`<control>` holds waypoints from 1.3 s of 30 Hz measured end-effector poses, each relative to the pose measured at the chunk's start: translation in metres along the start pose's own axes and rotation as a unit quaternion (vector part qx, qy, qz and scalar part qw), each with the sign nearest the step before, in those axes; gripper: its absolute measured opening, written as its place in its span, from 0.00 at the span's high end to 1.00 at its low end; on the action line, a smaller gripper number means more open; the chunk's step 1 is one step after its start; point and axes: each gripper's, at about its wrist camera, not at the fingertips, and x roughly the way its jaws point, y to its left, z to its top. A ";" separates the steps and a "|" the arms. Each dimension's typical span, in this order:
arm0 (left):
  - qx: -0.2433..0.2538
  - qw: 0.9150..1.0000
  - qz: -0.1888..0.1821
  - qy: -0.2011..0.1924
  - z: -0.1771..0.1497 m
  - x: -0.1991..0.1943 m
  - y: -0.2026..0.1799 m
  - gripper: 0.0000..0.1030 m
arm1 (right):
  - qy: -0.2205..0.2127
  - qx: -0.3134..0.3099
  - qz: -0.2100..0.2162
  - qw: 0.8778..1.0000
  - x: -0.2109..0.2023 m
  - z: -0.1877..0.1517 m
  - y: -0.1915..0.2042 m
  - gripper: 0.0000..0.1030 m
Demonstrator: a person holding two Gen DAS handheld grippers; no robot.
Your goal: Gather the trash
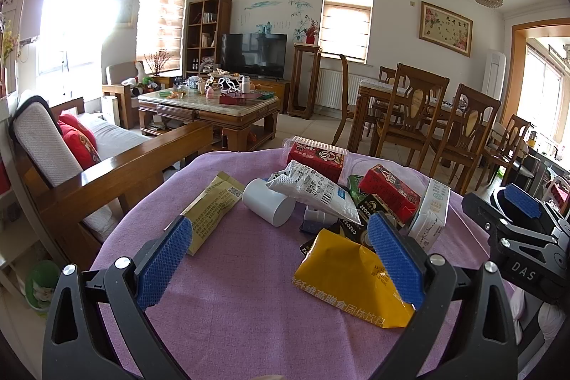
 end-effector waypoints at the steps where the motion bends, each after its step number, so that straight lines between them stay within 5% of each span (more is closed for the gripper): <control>1: 0.000 1.000 0.000 0.000 0.000 0.000 0.000 0.05 | 0.000 0.000 0.000 1.000 0.000 0.000 0.000 0.04; 33: -0.002 1.000 0.001 0.000 0.000 0.000 0.000 0.05 | 0.000 0.001 0.000 1.000 0.000 0.000 0.000 0.04; 39: -0.042 0.998 -0.037 0.031 0.002 0.008 0.021 0.05 | 0.019 0.007 0.020 1.000 0.009 -0.001 -0.004 0.04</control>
